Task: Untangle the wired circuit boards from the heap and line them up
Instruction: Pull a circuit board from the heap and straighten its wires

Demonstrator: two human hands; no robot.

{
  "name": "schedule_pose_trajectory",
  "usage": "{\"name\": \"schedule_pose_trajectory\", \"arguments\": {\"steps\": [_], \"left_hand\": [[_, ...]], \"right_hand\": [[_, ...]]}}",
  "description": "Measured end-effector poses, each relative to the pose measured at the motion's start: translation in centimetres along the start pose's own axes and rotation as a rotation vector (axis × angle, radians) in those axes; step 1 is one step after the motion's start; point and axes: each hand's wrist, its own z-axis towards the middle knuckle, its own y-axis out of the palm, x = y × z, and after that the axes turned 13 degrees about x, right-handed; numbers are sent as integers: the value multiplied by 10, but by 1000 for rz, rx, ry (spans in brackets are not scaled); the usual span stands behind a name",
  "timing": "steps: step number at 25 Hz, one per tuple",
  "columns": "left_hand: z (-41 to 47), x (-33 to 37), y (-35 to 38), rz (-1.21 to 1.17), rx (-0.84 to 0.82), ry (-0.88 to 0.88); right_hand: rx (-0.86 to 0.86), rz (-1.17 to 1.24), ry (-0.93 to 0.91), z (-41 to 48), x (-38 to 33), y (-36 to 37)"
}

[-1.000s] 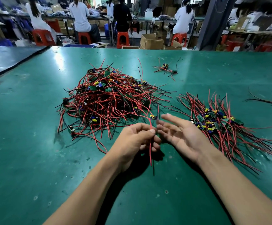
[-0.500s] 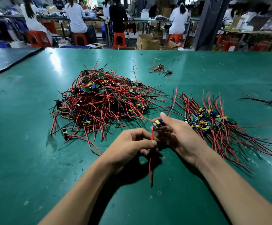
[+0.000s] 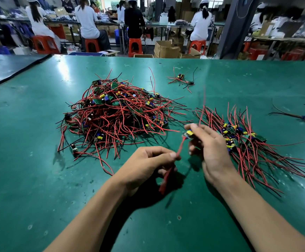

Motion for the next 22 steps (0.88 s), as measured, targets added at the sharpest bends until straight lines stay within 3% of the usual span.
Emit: {"name": "schedule_pose_trajectory", "arguments": {"steps": [3, 5, 8, 10, 13, 19, 22], "left_hand": [[5, -3, 3, -107, 142, -36], [7, -4, 4, -203, 193, -66], [7, -4, 3, -254, 190, -60], [6, -2, 1, -235, 128, -35], [6, -3, -2, -131, 84, 26], [7, -8, -3, -130, 76, 38], [7, -8, -4, -130, 66, 23]], "right_hand": [[170, -52, -334, 5, -7, -7], [103, -30, -401, 3, -9, -7], [-225, -31, -159, -9, -5, 0], [-345, -105, -87, -17, 1, 5], [-326, -169, -113, -21, 6, 9], [-339, 8, 231, -19, 3, 8], [-204, 93, 245, -9, 2, 4]]}}
